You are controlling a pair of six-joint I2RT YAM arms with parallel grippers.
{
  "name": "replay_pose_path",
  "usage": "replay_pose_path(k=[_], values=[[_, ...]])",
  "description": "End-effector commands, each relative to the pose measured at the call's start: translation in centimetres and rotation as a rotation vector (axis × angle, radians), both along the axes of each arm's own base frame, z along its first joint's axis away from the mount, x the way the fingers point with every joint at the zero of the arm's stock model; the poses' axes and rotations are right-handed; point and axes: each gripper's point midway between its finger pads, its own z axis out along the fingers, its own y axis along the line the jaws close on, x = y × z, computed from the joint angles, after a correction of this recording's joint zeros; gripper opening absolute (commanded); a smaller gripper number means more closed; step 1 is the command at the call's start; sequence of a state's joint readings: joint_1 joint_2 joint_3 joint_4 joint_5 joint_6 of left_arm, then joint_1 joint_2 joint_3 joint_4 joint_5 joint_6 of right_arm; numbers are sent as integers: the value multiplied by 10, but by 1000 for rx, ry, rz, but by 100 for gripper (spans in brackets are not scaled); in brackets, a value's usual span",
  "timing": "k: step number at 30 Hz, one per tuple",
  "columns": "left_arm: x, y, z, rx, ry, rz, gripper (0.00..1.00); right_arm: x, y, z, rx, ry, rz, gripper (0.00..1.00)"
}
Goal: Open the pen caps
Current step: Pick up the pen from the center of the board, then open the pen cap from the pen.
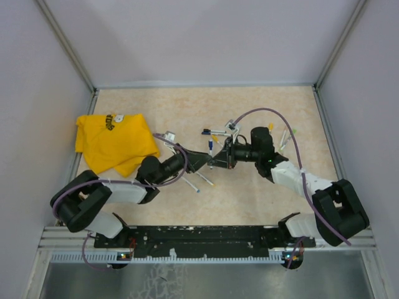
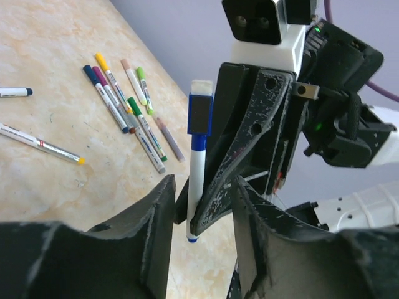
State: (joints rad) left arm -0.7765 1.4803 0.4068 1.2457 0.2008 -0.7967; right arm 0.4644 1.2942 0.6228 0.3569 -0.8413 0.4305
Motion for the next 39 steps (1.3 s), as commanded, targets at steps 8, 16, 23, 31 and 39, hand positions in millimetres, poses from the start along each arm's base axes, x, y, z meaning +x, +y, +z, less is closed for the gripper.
replay_pose_path(k=[8,16,23,31,39], values=[[-7,51,25,-86,-109,12,70,-6,1,14,-45,-144,190,0],[-10,79,39,-71,-219,85,100,-9,-1,15,-67,-177,232,0],[-9,80,40,-46,-209,67,100,-9,-2,14,-81,-195,238,0],[-1,69,29,38,-107,32,94,-9,-3,11,-89,-195,243,0],[0,60,29,110,-90,72,93,-9,-3,8,-96,-190,249,0]])
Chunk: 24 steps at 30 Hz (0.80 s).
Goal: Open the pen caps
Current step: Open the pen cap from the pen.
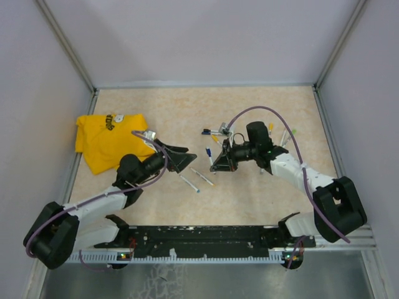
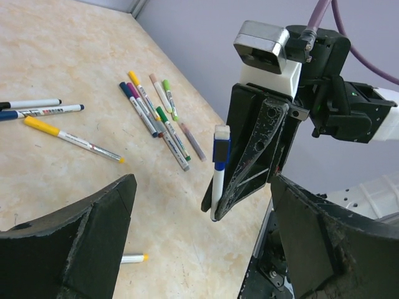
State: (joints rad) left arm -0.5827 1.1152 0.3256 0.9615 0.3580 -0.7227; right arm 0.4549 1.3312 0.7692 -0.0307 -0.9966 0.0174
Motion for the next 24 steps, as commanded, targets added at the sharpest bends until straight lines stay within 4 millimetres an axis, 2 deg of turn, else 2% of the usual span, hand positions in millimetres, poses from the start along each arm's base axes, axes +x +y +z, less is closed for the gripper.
replay_pose_path(k=[1,7,18,24], values=[[1,-8,6,49,-18,17,93,11,4,17,27,-70,17,0],[-7,-24,14,-5,-30,-75,95,10,4,17,26,-72,22,0],[9,-56,14,15,26,-116,91,9,4,18,26,-72,28,0],[9,-70,4,18,57,-156,65,9,4,19,28,-73,30,0]])
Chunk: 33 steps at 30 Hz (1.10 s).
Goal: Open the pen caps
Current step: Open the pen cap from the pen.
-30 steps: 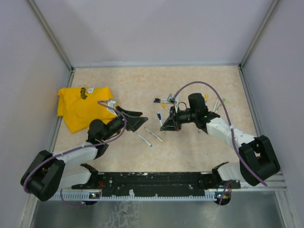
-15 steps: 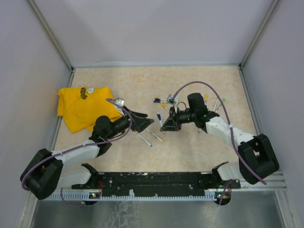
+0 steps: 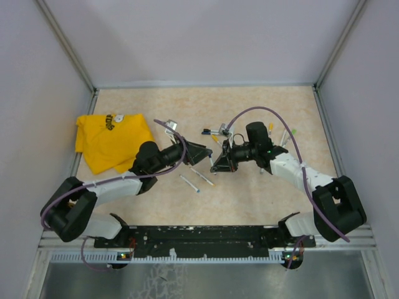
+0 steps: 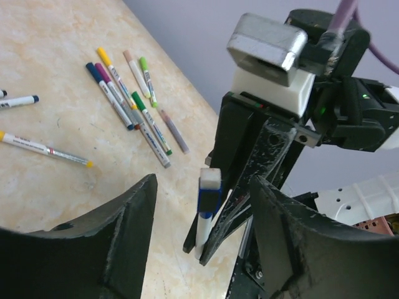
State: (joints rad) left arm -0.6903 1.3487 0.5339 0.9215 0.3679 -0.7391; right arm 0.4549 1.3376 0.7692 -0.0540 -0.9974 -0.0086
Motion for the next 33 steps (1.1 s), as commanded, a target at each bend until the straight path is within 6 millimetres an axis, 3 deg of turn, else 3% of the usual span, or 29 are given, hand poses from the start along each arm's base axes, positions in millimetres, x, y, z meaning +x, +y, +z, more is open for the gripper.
replay_pose_path(k=[1,5,10,13,14,17,19,24,29,30,32,33], values=[[-3,-12,3,-19,-7,-49,61,10,5,24,42,-74,21,0],[-4,-16,1,-24,-1,-71,46,10,5,24,43,-73,24,0],[-2,-17,-1,-18,-3,-72,14,10,5,23,42,-73,24,0],[-3,-17,-1,-21,-4,-73,0,10,5,24,43,-72,25,0],[-4,-18,0,-30,-9,-76,0,10,6,24,47,-72,26,2],[-7,-17,3,-59,-9,-89,0,7,7,27,66,-56,28,31],[-9,-17,4,-75,-8,-95,0,7,8,30,82,-51,24,42],[-12,-18,4,-96,-2,-107,0,9,9,31,90,-42,3,44],[-11,-20,3,-97,-3,-111,0,10,9,32,95,-37,-9,37],[-10,-19,4,-99,-5,-105,0,10,9,33,95,-41,-10,30],[-3,-17,9,-111,-24,-71,0,10,9,34,96,-40,-9,6],[3,-14,13,-116,-33,-54,0,10,9,34,97,-38,-10,0]])
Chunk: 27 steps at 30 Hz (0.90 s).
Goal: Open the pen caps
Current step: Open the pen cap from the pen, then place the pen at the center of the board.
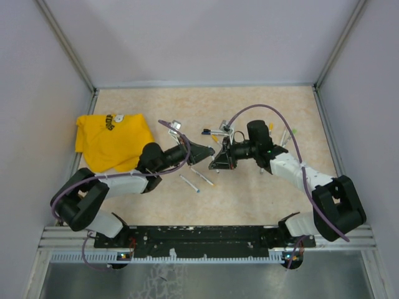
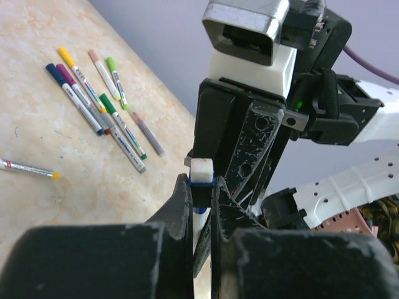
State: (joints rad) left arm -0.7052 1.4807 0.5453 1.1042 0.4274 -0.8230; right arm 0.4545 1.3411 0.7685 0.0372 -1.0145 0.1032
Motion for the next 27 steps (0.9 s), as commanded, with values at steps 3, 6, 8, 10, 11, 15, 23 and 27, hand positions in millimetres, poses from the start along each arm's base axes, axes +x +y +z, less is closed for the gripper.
replay_pose_path(k=[3,6,8,10,11,15,23,27], values=[[37,18,34,-62,-74,93,0,3,4,20,52,-52,21,0],[72,40,57,-79,-101,185,0,2,4,19,57,-32,28,0],[94,56,74,-98,-118,250,0,2,5,17,55,-22,32,0],[108,68,87,-114,-133,294,0,2,5,15,52,-15,33,0],[113,72,93,-120,-139,309,0,2,5,14,51,-11,33,0],[120,81,104,-127,-160,334,0,4,6,12,46,0,24,0],[93,103,47,-1,-79,387,0,41,-6,-34,-241,-140,-156,0],[76,117,6,85,-7,415,0,49,-3,-55,-366,-206,-198,0]])
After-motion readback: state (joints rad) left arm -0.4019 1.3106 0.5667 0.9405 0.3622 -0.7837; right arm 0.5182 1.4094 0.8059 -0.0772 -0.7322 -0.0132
